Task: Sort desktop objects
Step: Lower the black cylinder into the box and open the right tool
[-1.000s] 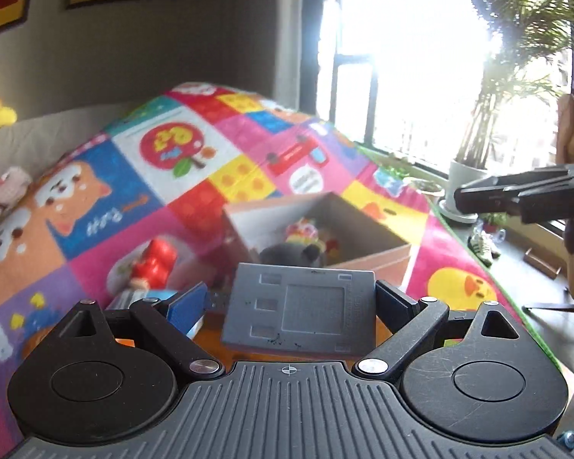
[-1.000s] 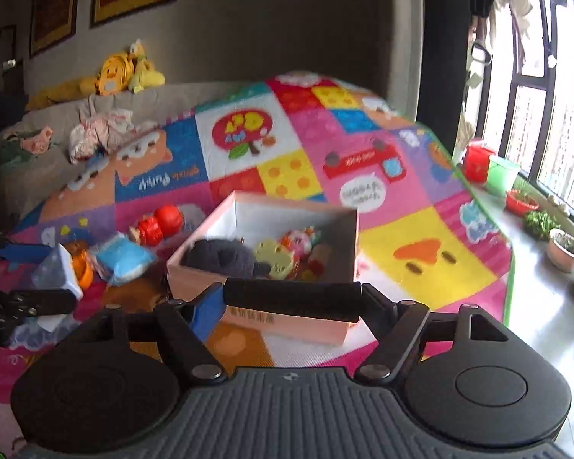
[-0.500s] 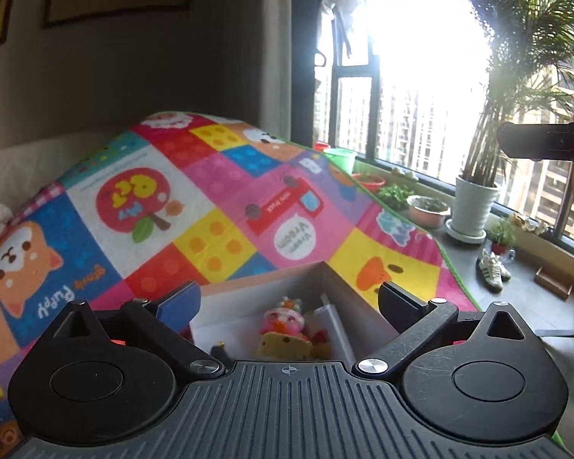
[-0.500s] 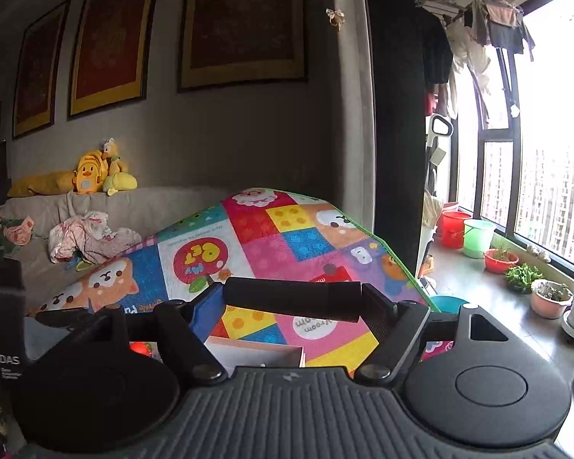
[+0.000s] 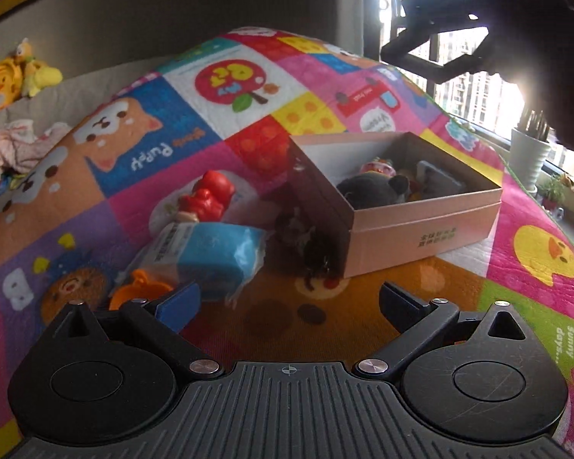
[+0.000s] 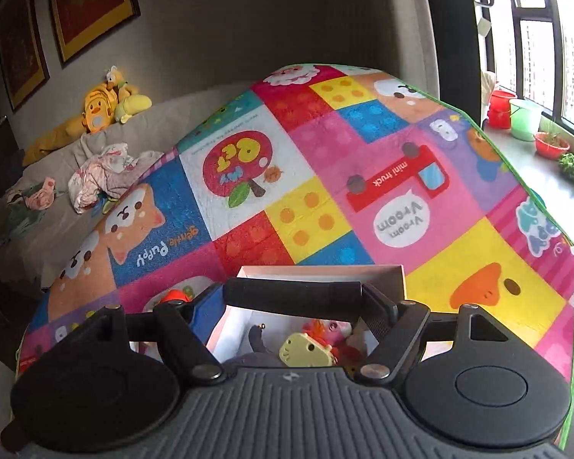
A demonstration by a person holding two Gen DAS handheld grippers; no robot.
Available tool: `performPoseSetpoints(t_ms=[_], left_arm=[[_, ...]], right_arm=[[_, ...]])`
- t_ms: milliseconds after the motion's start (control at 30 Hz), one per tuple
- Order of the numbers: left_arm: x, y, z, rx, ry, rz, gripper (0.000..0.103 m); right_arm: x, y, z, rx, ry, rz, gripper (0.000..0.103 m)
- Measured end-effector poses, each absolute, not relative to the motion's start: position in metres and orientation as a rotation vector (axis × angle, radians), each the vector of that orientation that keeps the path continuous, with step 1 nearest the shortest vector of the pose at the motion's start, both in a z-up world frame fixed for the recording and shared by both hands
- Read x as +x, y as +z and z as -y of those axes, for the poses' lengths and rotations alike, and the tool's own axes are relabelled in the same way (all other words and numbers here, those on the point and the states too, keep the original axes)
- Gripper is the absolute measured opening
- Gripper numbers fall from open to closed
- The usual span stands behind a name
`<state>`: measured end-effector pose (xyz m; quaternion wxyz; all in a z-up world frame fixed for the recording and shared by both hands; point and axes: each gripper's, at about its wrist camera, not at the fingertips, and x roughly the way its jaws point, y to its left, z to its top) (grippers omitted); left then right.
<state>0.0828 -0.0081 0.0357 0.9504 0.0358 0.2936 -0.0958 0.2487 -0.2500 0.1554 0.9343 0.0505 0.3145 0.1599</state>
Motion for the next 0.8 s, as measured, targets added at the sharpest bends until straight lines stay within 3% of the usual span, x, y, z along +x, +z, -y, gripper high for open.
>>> performPoseSetpoints(t_ms=[100,433,467,567,667,800], left_arm=[[0.079,0.034,-0.010,0.053,-0.143,-0.583,0.102],[0.065,0.011,-0.067,-0.067,-0.009,-0.620,0.103],[0.063,0.010,-0.070,-0.074,-0.001,-0.618,0.103],[0.053,0.008,-0.075,-0.087,0.009,-0.609,0.103],[0.045,0.008,-0.079,-0.114,0.011,-0.590,0.103],[0.039,0.009,-0.076,-0.101,0.007,-0.556,0.103]], right_arm=[[0.281,0.150,0.226,0.085,0.324,-0.667,0.089],[0.270,0.126,0.159,-0.077,0.377,-0.732,0.089],[0.264,0.121,0.146,-0.120,0.390,-0.736,0.085],[0.252,0.103,0.110,-0.291,0.425,-0.753,0.047],[0.246,0.081,0.084,-0.352,0.475,-0.817,0.040],[0.243,0.055,0.063,-0.444,0.452,-0.841,0.040]])
